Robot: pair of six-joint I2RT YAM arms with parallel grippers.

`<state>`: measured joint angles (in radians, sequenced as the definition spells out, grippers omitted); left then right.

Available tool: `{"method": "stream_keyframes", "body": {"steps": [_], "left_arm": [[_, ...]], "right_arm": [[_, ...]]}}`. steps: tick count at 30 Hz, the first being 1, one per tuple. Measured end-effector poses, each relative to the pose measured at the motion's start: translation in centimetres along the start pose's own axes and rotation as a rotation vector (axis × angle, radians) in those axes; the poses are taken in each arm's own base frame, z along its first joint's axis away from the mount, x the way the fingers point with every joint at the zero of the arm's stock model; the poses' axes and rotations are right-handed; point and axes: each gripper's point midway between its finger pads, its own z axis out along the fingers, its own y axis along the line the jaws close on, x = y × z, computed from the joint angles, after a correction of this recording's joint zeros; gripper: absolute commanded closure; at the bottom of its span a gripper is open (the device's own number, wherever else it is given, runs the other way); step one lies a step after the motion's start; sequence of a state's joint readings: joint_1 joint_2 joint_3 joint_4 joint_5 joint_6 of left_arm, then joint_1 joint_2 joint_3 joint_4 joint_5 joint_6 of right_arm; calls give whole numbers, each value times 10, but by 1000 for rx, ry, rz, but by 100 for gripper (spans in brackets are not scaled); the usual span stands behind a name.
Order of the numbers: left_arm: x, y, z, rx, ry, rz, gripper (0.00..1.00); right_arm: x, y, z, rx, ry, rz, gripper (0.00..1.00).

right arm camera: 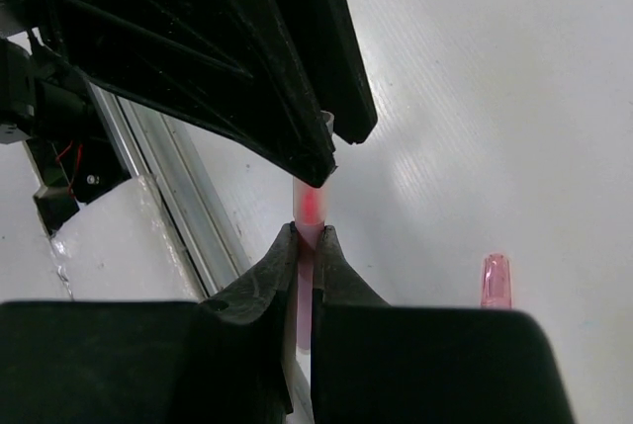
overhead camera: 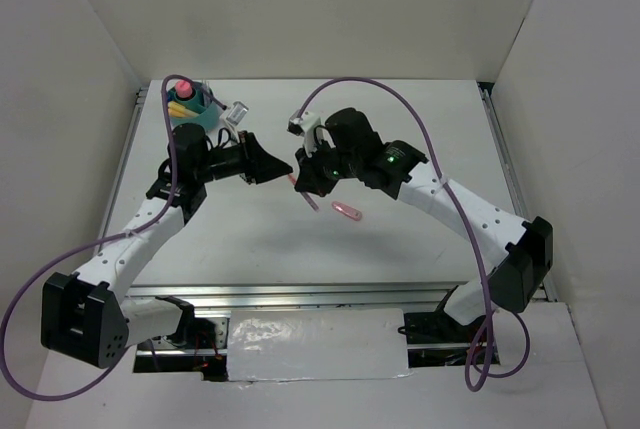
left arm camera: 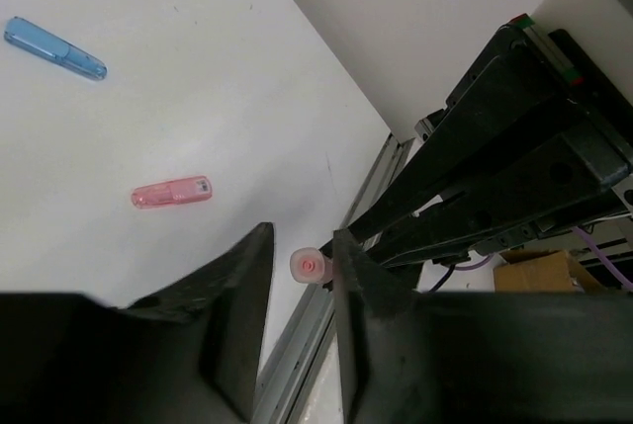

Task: Sort the stationery into containers
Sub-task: Pick up the pen from the center of the board, then place the pen in the storage box.

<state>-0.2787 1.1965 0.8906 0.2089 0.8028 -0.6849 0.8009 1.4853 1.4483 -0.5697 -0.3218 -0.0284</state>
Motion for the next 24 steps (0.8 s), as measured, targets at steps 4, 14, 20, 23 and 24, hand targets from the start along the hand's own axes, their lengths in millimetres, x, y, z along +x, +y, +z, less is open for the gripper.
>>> {"method": "stream_keyframes", "body": {"steps": [4,14,20,23,24], "left_arm": [[0,-2,0,11,3,-5,88],[-11,11,0,-55,-3,27,100],[-112,59,-28,-360,-215,363,100],[-165,94,-54,-525,-339,509,100],[-179,107,-61,-570,-369,542,100]], "right_arm": [[0,-1,0,4,2,1,100],[0,-11,-1,15,4,52,19],[-3,-64,-24,90,-41,181,18],[-3,-84,-38,130,-70,219,19],[-1,-86,-42,135,-74,227,19]]}}
